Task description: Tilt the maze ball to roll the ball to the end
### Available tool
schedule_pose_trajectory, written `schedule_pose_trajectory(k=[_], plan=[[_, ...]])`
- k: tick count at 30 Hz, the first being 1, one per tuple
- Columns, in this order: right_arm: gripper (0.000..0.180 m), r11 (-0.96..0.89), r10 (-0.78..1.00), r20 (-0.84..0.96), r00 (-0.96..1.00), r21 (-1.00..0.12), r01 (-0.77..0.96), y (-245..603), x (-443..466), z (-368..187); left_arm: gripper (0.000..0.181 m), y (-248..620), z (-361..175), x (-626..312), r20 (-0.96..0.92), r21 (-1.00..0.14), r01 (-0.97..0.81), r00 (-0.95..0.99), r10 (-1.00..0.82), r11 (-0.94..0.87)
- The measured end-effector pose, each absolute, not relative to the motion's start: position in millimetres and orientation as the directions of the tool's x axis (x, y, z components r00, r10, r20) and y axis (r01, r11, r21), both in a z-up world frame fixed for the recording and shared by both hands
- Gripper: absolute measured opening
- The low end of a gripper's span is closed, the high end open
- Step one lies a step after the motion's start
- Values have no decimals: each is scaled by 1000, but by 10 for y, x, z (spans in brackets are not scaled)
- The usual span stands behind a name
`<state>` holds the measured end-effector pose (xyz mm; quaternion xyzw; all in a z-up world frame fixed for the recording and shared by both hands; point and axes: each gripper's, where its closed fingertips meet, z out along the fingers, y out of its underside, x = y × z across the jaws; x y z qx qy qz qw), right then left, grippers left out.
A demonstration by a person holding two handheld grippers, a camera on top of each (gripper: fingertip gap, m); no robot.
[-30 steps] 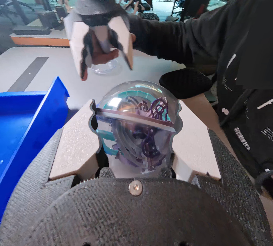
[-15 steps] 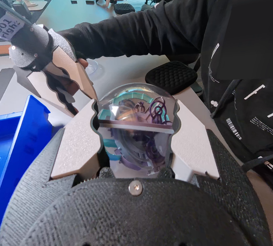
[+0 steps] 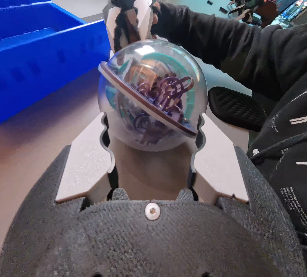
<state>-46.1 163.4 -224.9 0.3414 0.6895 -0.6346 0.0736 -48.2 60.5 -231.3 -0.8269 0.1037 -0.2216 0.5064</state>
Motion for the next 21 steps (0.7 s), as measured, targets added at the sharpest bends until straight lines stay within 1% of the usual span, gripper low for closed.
schedule_pose_trajectory(k=[2,4,8,11,13,15,21], plan=[[49,-46,375,-540,-754,-823,566,1603,-414,-2203,105,600,-2310,-485,265,-889,76,891,-370,-452],[55,-22,414,-517,-750,-829,559,1605,-325,-2190,100,611,-2308,-519,271,-891,93,895,-354,-445],[64,38,533,-432,-728,-847,530,1594,-68,-2202,79,587,-2289,-558,246,-894,63,896,-369,-443],[67,79,658,-312,-685,-876,475,1577,37,-2271,67,609,-2225,-538,198,-909,19,898,-394,-416],[68,74,707,-272,-653,-890,451,1570,109,-2296,59,624,-2183,-516,155,-919,-22,898,-412,-393],[68,82,750,-218,-624,-906,415,1559,168,-2344,43,639,-2124,-518,111,-931,-51,903,-415,-361],[69,91,823,-93,-561,-952,293,1463,310,-2422,34,639,-2043,-437,72,-945,-84,889,-452,-316]])
